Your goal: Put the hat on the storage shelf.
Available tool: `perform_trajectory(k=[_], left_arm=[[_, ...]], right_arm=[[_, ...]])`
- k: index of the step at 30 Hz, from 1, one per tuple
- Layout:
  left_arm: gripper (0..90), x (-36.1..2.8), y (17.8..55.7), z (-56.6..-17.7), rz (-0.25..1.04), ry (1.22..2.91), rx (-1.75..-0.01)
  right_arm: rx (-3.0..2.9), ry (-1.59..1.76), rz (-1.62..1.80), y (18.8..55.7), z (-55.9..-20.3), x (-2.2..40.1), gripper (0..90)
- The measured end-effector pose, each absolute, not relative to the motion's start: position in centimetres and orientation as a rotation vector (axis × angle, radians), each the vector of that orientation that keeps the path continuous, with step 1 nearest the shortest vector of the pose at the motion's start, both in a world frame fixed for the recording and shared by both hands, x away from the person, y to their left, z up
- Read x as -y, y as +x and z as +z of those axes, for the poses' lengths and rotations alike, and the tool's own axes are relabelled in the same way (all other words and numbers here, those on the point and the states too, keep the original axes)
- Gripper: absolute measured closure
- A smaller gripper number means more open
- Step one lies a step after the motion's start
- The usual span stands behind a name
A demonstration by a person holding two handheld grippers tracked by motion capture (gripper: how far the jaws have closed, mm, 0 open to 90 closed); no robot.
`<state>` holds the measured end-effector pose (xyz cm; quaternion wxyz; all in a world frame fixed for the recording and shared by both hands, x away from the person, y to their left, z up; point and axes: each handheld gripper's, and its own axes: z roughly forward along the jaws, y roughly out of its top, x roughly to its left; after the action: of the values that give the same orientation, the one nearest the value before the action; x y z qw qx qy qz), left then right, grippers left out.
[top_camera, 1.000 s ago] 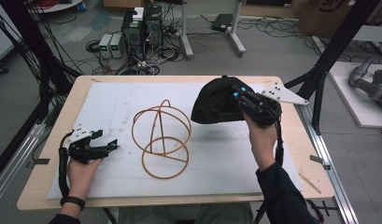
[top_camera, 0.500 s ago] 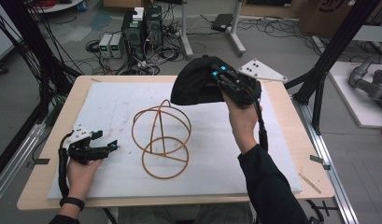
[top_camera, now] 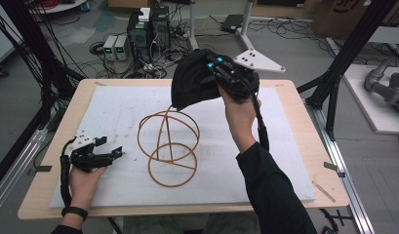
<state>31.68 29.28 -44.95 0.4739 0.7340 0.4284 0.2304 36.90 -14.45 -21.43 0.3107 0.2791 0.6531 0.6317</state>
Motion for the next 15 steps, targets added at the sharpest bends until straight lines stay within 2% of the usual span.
perform_trajectory(k=[15], left_arm=[[21.8, -29.4, 31.6, -45.0, 0.565, 1.801, -1.054]], right_arm=[[-1.744, 0.728, 1.693, 37.5, -21.0, 13.0, 89.8]])
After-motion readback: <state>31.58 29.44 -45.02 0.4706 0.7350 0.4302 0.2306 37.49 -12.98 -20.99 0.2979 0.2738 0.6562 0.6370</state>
